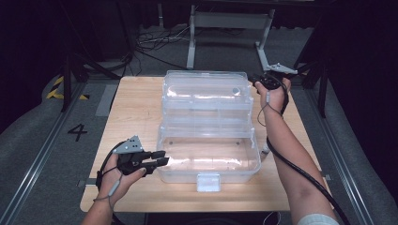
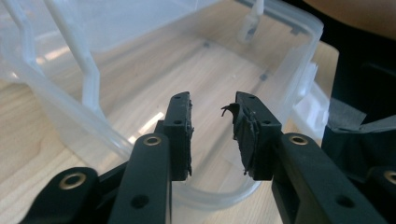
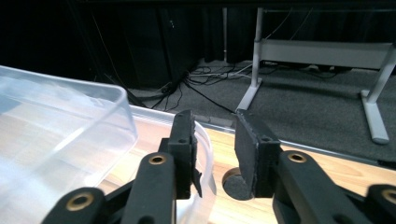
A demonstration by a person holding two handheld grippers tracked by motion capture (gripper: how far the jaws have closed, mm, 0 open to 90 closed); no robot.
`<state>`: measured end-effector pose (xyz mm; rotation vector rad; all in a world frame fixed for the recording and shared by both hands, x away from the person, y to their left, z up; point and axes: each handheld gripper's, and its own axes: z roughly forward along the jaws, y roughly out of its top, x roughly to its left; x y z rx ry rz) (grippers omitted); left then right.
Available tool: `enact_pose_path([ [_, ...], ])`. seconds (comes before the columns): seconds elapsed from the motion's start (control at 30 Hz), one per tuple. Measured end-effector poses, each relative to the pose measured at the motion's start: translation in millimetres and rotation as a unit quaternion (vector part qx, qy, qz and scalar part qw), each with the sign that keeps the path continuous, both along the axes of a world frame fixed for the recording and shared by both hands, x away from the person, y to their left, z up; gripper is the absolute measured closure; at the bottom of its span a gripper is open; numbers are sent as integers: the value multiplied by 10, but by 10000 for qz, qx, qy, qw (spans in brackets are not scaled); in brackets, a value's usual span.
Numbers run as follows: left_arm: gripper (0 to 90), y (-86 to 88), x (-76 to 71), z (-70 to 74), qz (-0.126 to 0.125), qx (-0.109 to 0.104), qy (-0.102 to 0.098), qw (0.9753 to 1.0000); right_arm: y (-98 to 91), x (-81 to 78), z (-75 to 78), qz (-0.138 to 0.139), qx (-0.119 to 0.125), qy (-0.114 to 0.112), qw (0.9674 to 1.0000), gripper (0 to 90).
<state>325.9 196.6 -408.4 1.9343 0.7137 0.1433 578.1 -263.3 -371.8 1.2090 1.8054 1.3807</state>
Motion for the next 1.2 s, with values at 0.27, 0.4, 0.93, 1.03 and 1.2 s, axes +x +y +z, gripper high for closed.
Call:
enact_pose_path([
  [0.27, 560, 155, 100, 167, 475, -200, -210, 9984, -370, -374, 229, 42, 123, -143, 9998, 658],
  [0.4, 448, 233, 136, 208, 841, -138, -502, 9951, -561, -558, 291, 157, 160, -132, 9997, 643],
  [0.93, 333, 407, 170, 93, 1766, 360, -456, 9826, -930, -1035, 369, 657, 164, -205, 9975, 631],
  [1.03, 328, 407, 161, 97, 1765, 451, -417, 9824, -942, -1079, 387, 783, 18, -169, 9968, 632],
  [1.2, 328, 436, 153, 79, 1789, 433, -328, 9824, -983, -1182, 471, 1013, -135, -118, 9947, 626],
])
